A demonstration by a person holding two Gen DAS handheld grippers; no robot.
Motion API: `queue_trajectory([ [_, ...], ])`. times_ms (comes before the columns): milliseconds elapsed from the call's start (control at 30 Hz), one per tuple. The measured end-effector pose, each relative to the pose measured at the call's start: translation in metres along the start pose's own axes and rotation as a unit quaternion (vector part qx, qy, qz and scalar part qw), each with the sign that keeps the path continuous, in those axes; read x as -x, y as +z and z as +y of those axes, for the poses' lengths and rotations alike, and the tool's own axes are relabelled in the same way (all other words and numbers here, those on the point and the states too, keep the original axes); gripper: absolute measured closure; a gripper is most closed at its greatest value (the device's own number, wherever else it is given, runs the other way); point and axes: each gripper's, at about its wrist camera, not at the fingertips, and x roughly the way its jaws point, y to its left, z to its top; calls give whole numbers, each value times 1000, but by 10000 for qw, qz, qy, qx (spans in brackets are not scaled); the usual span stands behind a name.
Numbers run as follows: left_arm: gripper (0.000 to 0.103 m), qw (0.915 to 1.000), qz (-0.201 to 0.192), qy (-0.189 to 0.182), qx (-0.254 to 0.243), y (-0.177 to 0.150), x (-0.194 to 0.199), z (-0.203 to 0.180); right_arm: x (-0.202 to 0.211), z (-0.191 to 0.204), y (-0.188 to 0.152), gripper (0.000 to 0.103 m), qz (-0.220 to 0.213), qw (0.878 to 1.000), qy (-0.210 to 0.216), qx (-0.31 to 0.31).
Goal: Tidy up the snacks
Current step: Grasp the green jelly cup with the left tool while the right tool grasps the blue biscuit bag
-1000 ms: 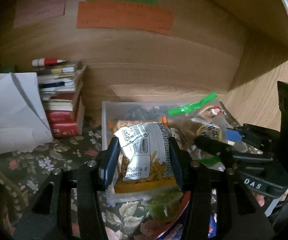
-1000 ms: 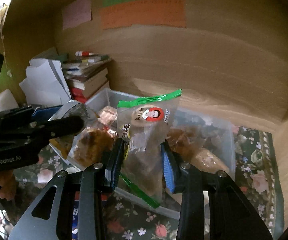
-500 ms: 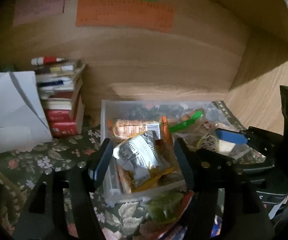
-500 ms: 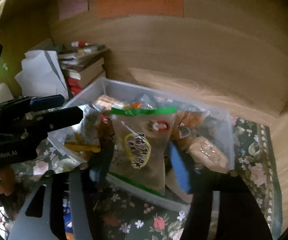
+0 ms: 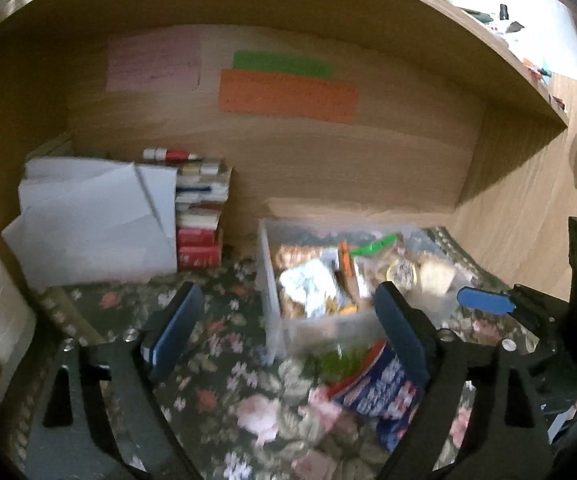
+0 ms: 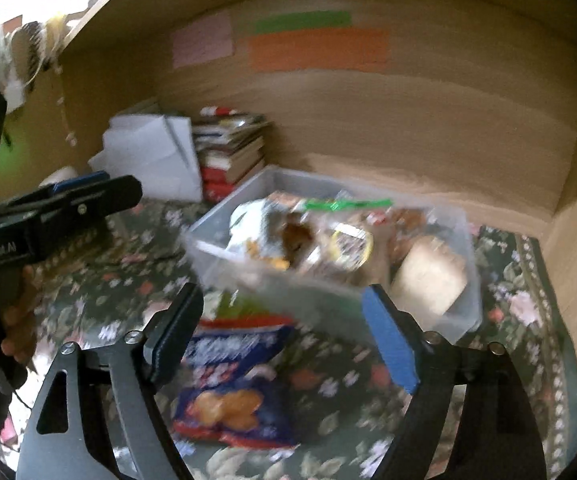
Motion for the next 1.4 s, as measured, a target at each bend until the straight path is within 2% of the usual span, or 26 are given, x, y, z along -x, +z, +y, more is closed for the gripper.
queue_trajectory([
  [233,14,9982,600,-23,57,-42,-2,6,-16,20,-28,22,444,9987,243,-97],
  [467,14,9933,1153,48,99,-78,-17,9,-48,17,-45,23,917,9954,143,-238],
  [567,14,9915,1296,53,134,-84,-23,9,-51,14,-47,31,977,9940,338,-351],
  [633,14,9908,1341,35,164,-85,-28,7,-48,14,-48,42,950,9940,407,-350],
  [733,14,9905,1363,-25,188,-83,-35,2,-38,10,-48,53,832,9953,374,-323],
  [833,16,9907,1352,-61,140,-77,-43,-7,-25,-1,-48,53,683,9962,315,-440],
  [1067,38,9879,1528,-265,-87,-62,-79,-39,11,-34,-48,53,253,9975,-10,-667],
  [1167,39,9861,1627,-291,-173,-57,-97,-51,23,-48,-48,53,129,9970,-115,-750],
  [1267,39,9836,1774,-331,-73,-54,-116,-56,29,-57,-48,53,40,9964,-139,-834],
  [1367,45,9806,1930,-332,123,-53,-131,-54,31,-62,-47,53,-16,9961,-162,-868],
  [1400,50,9798,1964,-337,191,-53,-135,-52,31,-63,-47,53,-27,9960,-154,-878],
])
